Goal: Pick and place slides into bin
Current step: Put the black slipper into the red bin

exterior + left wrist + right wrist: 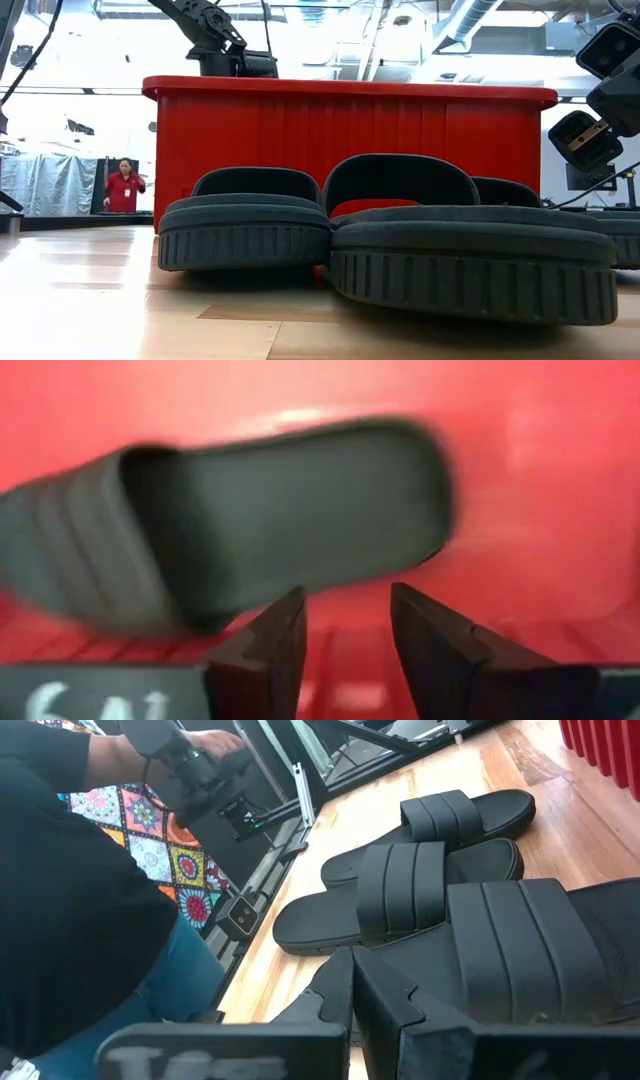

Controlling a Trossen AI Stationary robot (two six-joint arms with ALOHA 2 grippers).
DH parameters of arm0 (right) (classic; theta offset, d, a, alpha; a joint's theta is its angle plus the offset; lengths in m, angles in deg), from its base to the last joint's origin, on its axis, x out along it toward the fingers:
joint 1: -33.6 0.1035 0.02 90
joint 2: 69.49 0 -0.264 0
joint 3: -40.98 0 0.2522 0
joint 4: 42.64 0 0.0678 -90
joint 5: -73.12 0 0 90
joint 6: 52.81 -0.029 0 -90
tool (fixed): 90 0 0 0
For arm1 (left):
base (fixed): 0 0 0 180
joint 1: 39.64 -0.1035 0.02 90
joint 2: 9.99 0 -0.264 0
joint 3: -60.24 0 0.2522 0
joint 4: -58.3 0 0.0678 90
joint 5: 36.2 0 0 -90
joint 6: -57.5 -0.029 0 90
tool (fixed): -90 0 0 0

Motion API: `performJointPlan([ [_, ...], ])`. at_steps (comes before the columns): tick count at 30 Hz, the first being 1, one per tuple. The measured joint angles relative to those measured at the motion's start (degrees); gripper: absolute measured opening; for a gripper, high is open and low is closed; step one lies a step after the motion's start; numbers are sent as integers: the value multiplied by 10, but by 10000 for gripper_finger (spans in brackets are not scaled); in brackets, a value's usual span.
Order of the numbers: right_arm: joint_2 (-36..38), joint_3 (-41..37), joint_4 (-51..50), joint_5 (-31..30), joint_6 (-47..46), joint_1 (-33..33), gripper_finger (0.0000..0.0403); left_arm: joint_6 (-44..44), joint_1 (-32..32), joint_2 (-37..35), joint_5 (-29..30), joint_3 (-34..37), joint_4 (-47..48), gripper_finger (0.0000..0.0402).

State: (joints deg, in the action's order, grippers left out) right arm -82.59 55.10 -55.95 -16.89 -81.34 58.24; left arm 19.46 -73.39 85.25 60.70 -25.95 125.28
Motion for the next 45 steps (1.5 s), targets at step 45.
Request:
performJointPlan([
  [45,0,0,0,0,0,0,0,240,203,-248,-350,-163,-37,129],
])
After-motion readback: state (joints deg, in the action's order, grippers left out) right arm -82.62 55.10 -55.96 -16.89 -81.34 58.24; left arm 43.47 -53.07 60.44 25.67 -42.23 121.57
